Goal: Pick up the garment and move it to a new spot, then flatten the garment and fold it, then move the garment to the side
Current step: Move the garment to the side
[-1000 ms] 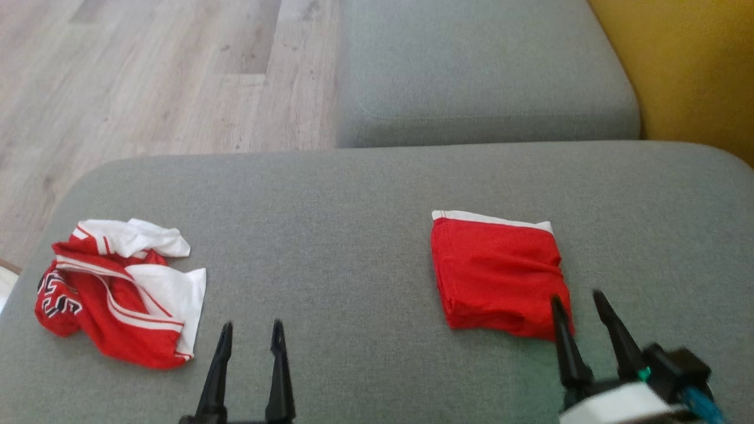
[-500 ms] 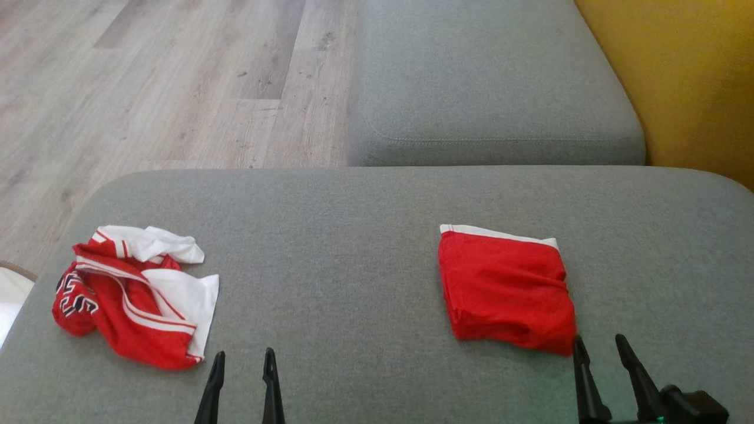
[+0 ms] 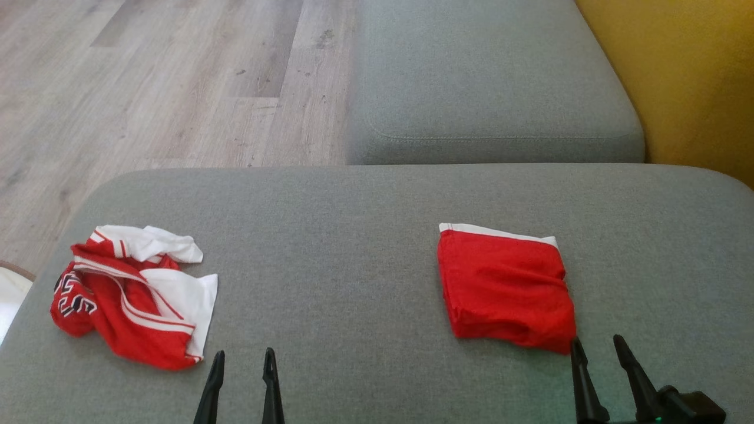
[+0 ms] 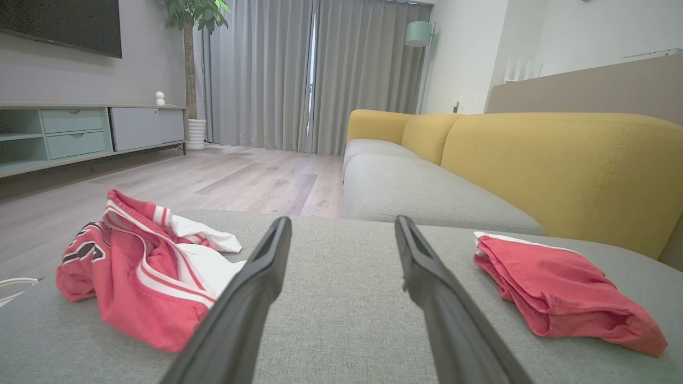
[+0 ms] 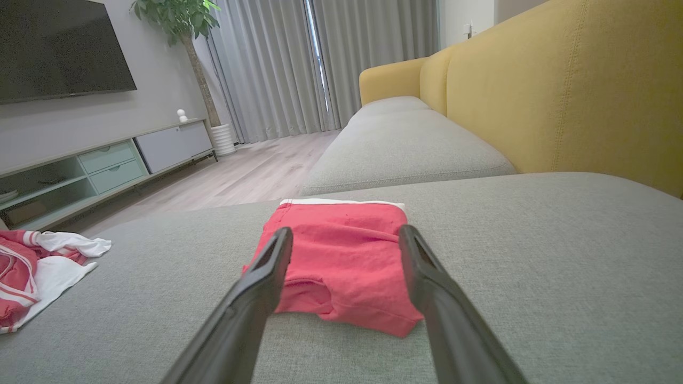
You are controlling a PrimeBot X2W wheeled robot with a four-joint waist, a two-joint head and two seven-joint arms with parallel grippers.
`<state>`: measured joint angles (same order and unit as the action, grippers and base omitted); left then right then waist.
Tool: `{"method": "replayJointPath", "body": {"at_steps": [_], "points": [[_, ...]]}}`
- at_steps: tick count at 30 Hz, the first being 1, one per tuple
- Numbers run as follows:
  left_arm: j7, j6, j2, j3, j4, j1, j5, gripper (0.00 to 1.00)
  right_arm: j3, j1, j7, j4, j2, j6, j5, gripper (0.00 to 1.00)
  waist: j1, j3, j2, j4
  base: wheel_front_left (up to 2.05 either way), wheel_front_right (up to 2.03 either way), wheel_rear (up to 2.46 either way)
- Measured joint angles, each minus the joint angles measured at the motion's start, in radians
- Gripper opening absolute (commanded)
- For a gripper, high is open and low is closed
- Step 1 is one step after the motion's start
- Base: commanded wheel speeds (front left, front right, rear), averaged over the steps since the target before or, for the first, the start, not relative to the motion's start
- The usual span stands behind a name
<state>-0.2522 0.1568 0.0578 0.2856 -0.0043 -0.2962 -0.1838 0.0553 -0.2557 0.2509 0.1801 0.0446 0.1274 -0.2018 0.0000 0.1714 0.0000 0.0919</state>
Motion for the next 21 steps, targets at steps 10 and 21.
{"method": "replayJointPath", "body": {"at_steps": [10,21], "points": [[0.000,0.000,0.000,0.000,0.003,0.000,0.006,1.00,0.000,0.000,0.000,-0.001,-0.001,0.000,0.006,1.00,0.0000,-0.002,0.0000,0.000,0.00,0.00,0.00],[0.000,-0.007,0.000,0.001,0.009,0.000,0.009,1.00,0.000,0.000,0.000,-0.001,-0.001,0.000,0.008,1.00,0.0000,-0.003,0.0000,0.004,0.00,0.00,0.00]]}}
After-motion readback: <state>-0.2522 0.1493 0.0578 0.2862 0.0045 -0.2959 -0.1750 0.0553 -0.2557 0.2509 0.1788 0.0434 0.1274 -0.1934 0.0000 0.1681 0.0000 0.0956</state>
